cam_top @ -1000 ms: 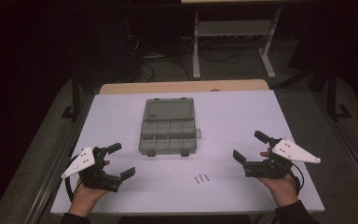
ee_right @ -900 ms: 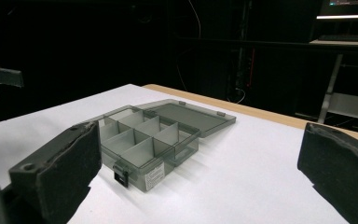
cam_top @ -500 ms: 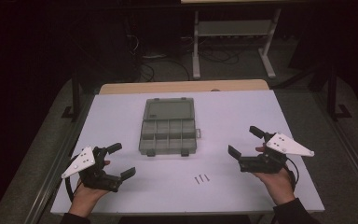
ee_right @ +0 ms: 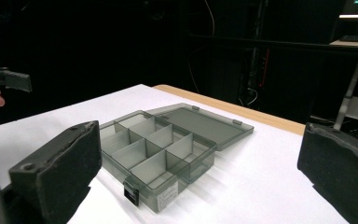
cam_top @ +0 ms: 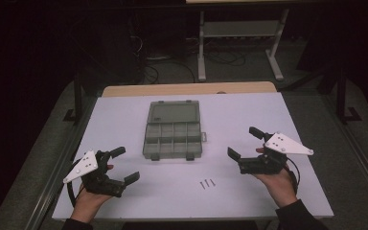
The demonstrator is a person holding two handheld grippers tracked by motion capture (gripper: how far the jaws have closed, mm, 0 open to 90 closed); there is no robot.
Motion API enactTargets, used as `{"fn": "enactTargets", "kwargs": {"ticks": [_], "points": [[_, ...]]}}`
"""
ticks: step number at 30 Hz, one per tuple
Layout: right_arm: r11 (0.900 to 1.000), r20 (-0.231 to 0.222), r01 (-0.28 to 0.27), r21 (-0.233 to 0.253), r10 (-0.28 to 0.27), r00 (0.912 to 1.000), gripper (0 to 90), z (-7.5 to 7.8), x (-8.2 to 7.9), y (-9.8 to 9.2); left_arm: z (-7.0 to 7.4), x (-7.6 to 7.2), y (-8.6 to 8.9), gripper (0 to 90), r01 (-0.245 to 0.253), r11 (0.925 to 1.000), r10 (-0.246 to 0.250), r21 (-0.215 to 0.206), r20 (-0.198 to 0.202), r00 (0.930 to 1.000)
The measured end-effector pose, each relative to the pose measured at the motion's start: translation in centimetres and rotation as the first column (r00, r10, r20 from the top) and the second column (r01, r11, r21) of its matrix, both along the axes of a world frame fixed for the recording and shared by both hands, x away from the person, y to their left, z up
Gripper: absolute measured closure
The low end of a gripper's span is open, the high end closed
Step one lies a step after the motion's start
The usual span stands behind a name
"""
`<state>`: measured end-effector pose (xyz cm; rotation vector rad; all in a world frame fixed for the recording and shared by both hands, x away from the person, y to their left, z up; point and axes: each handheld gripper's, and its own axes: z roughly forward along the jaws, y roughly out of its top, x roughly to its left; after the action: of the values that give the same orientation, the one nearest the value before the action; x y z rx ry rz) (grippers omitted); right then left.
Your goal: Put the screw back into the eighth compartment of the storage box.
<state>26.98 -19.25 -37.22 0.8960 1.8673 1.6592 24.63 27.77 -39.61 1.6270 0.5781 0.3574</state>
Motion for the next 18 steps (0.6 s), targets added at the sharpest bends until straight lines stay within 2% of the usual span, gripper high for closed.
{"fn": "enactTargets", "kwargs": {"ticks": [18], "points": [[0.999, -0.021, -0.034, -0.007, 0.034, 0.9992, 0.0, 0.6, 1.2, 1.6, 0.0, 0.1, 0.0, 0.0, 0.004, 1.0000, -0.004, 0.004, -0.001, 1.0000]]}}
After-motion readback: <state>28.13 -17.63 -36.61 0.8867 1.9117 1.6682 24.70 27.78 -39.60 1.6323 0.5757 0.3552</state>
